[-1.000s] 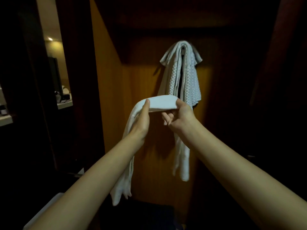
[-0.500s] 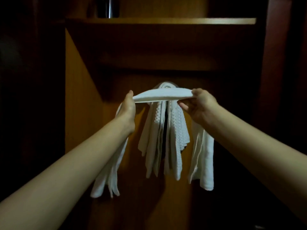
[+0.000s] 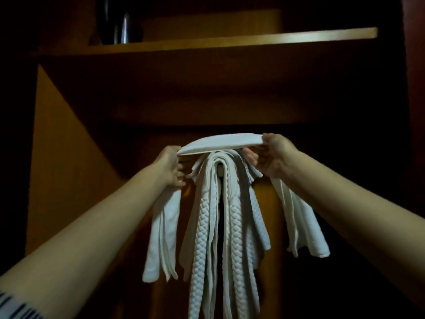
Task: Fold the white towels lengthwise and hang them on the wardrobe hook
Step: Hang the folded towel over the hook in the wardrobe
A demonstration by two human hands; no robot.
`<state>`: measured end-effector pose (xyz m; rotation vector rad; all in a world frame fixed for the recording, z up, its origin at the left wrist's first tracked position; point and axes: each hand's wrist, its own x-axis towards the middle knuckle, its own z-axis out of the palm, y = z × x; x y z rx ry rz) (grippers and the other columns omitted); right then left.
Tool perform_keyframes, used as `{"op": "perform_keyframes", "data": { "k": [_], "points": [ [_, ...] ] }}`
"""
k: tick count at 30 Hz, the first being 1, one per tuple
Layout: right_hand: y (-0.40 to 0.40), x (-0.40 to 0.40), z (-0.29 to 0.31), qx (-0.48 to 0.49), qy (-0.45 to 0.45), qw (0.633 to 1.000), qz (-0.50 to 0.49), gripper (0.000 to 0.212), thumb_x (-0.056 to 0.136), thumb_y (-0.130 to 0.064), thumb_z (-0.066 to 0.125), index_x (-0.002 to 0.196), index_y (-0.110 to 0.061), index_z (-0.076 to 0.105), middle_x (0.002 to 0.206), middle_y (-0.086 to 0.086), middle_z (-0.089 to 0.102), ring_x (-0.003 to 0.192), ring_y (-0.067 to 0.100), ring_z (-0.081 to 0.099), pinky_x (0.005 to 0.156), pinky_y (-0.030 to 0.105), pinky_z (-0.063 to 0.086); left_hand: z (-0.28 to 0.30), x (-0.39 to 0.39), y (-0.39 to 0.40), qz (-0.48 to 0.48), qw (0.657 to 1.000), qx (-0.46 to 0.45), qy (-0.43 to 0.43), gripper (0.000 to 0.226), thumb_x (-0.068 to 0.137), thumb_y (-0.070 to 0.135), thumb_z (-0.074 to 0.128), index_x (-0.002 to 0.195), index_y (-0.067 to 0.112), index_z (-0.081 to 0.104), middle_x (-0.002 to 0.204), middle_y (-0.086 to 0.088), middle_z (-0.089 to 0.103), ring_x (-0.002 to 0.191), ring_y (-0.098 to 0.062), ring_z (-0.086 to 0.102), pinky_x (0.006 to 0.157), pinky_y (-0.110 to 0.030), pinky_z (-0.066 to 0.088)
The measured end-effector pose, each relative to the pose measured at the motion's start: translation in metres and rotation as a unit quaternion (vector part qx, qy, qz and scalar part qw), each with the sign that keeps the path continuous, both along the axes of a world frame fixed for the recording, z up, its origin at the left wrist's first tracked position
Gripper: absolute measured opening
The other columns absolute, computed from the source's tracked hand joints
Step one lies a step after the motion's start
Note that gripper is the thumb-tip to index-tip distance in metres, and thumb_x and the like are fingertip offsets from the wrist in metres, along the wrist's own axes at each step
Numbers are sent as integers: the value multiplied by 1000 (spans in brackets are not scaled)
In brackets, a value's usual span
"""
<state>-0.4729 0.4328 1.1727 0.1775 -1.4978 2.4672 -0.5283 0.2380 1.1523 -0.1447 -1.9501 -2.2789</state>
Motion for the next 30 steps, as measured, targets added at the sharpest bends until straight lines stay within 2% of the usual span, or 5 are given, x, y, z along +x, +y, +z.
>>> {"op": "perform_keyframes", "data": {
  "k": [12,16,23,27,30],
  "points": [
    [14,-48,-64,116,-63,991,-37,37,97,-40,37,98,-9,57,57,3,49,46,13,42,45,24,34,-54,-41,-3,25,993,-112,11,44,92,39,34,79,13,67,69,-1,66,55,-14,57,55,-25,46],
    [23,-36,-99,343,83,908,-226,26,95,-35,47,82,-18,62,61,1,56,51,13,51,49,26,41,-78,-26,-8,65,987,-88,117,46,93,40,46,70,8,68,47,-1,62,32,-12,52,34,-17,40],
    [3,-45,-116,462,182,727,-475,55,70,-28,74,114,-17,42,113,4,44,105,22,45,87,35,40,-120,-26,8,352,838,-295,296,42,68,19,72,93,23,39,92,6,46,91,-16,43,75,-30,35],
    [-7,-61,-128,423,107,810,-391,88,75,-18,74,144,-21,19,136,7,42,124,27,44,100,45,44,-126,-45,20,271,921,-222,171,76,80,13,69,139,19,21,140,-8,38,130,-29,34,103,-40,33],
    [-4,-72,-138,381,82,843,-371,67,84,-12,65,139,-25,28,116,2,57,105,25,59,81,40,54,-131,-52,24,220,928,-265,142,51,93,12,55,139,13,34,134,-11,50,119,-29,50,96,-37,42]
  ]
}}
